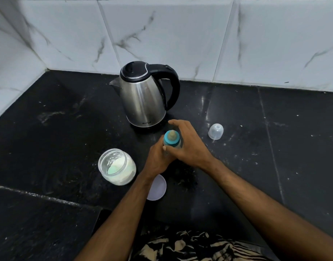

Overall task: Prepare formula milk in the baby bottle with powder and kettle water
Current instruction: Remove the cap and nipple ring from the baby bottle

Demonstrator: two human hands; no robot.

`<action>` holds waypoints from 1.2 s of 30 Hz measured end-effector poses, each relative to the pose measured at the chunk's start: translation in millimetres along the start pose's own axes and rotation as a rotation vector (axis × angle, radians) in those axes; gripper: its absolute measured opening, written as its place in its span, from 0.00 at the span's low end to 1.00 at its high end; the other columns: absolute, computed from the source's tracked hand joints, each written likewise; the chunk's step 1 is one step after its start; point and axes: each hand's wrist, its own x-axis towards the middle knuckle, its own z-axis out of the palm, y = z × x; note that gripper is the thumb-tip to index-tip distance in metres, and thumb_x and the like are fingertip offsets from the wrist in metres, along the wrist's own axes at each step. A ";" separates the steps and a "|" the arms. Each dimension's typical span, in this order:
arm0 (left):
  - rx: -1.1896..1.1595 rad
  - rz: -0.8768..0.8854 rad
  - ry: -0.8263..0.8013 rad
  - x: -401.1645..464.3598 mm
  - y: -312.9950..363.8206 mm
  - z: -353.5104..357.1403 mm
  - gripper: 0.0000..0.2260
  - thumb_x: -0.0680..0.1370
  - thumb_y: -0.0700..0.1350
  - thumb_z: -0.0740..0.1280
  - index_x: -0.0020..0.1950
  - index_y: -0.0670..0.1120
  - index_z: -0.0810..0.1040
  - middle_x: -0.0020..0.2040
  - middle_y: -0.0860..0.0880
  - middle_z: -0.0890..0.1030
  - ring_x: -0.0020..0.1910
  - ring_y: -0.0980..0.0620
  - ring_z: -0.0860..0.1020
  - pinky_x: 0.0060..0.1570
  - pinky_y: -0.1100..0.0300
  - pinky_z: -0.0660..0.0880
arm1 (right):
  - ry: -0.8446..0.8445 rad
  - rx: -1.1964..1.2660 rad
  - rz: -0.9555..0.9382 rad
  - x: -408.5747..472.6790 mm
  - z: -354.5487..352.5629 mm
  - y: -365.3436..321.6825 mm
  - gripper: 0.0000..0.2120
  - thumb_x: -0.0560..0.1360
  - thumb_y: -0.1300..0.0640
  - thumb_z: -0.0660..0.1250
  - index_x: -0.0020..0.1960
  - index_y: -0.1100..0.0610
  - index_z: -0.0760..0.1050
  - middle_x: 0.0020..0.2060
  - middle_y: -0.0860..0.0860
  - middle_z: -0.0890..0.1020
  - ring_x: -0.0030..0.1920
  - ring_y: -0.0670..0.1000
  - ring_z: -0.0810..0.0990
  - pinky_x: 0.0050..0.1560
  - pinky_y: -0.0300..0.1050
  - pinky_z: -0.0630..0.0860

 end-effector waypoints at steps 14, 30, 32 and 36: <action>0.004 -0.009 -0.006 0.0 5.8 1.2 0.27 0.73 0.44 0.75 0.70 0.47 0.70 0.63 0.52 0.77 0.61 0.59 0.75 0.60 0.68 0.71 | 0.053 -0.078 0.035 0.9 0.6 0.4 0.34 0.68 0.45 0.77 0.69 0.52 0.68 0.60 0.48 0.75 0.60 0.47 0.73 0.62 0.48 0.74; -0.024 -0.013 -0.003 -1.1 5.2 -1.1 0.28 0.72 0.44 0.76 0.70 0.48 0.71 0.63 0.51 0.79 0.62 0.57 0.77 0.63 0.60 0.74 | 0.012 -0.053 0.012 -0.6 -0.4 -5.2 0.31 0.70 0.53 0.74 0.71 0.52 0.67 0.61 0.49 0.76 0.60 0.49 0.74 0.62 0.53 0.74; -0.027 -0.007 0.004 -1.9 4.2 -1.2 0.26 0.72 0.45 0.76 0.69 0.49 0.73 0.61 0.53 0.80 0.60 0.59 0.79 0.63 0.56 0.76 | -0.022 -0.017 0.003 -0.7 -2.2 -4.9 0.34 0.69 0.52 0.73 0.72 0.52 0.65 0.63 0.49 0.74 0.62 0.49 0.73 0.64 0.53 0.74; 0.007 0.001 -0.005 -1.1 7.0 -0.5 0.26 0.73 0.47 0.74 0.69 0.48 0.72 0.63 0.51 0.79 0.62 0.57 0.77 0.64 0.55 0.75 | 0.015 -0.070 0.017 -0.7 -0.4 -4.1 0.37 0.68 0.45 0.76 0.72 0.52 0.66 0.64 0.50 0.73 0.63 0.49 0.73 0.64 0.50 0.74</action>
